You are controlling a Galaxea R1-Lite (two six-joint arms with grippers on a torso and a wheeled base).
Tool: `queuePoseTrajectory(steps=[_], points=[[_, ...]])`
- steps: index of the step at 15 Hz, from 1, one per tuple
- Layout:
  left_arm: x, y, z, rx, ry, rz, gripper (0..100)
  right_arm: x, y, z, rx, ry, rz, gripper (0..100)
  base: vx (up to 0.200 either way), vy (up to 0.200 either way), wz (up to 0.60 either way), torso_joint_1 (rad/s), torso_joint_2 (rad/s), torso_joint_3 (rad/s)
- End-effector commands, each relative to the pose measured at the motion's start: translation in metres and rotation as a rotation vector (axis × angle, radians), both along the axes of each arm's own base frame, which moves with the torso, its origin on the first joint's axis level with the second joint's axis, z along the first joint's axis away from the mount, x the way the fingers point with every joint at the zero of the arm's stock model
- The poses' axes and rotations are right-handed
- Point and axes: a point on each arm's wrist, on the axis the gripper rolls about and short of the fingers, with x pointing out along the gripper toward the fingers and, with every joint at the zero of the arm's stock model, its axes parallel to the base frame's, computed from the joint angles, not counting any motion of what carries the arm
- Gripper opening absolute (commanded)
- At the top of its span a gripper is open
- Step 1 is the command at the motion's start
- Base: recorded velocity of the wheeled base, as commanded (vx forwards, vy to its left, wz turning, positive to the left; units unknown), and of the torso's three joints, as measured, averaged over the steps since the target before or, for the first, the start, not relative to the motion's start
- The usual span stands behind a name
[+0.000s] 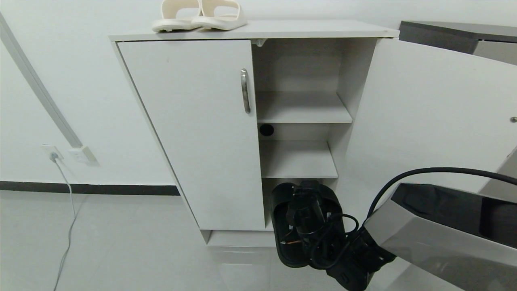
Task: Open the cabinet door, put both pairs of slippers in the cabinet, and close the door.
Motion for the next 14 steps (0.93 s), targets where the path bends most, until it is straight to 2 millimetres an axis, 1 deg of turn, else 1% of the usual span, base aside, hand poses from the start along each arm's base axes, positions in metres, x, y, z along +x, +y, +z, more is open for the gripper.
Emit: queuePoseTrajectory(steps=[1, 4, 6, 10, 14], points=[[0.000, 0.000, 0.000, 0.000, 0.000, 0.000, 0, 0.008, 0.003, -0.013, -0.009, 0.008, -0.008, 0, 0.000, 0.000, 0.00, -0.002, 0.01, -0.198], [0.000, 0.000, 0.000, 0.000, 0.000, 0.000, 0, 0.017, 0.007, -0.020, 0.002, -0.007, -0.026, 0, 0.000, 0.000, 0.00, 0.007, 0.00, -0.193], [0.000, 0.000, 0.000, -0.001, -0.002, 0.002, 0, 0.022, 0.006, -0.019, 0.034, -0.062, -0.032, 0, 0.000, 0.000, 0.00, 0.002, 0.00, -0.093], [0.000, 0.000, 0.000, -0.001, -0.002, 0.002, 0, 0.027, 0.001, -0.011, 0.038, -0.154, -0.031, 0, 0.000, 0.000, 0.00, 0.000, 0.00, 0.000], [0.000, 0.000, 0.000, -0.001, -0.002, 0.002, 0, 0.028, 0.001, -0.013, 0.037, -0.159, -0.032, 0, 0.000, 0.000, 0.00, 0.000, 0.00, 0.000]])
